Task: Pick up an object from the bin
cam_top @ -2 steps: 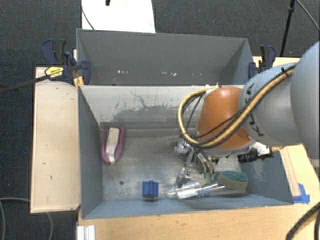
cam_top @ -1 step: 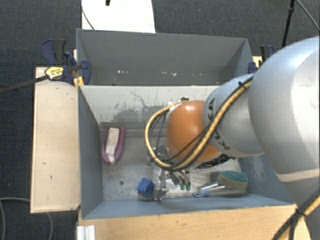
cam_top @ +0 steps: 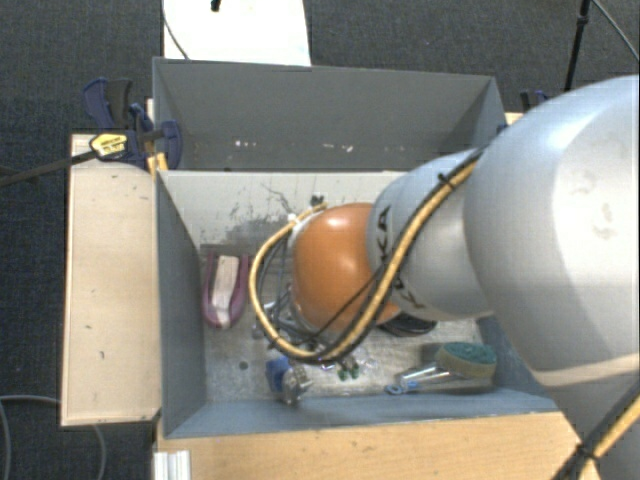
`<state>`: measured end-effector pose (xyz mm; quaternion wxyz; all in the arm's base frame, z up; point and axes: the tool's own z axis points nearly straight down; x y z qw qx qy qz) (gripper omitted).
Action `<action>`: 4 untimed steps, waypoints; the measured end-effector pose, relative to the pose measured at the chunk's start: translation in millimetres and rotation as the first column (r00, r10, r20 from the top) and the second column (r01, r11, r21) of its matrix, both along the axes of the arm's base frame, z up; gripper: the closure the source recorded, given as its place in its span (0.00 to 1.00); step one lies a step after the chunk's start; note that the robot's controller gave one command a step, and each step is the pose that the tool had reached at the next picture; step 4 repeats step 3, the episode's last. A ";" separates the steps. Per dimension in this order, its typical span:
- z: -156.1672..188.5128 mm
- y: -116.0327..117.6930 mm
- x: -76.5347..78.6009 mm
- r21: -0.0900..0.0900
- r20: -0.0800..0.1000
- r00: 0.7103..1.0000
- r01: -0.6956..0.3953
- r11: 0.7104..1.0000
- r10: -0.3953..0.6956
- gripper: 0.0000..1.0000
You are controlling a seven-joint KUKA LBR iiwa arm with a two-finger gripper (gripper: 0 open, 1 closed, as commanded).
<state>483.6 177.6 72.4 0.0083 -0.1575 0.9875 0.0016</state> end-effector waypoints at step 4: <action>272.9 73.9 64.6 -0.005 -0.001 0.819 -0.573 0.819 0.573 1.00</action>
Offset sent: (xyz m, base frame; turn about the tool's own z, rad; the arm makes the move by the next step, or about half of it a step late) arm 0.0000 0.0000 0.0000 0.0000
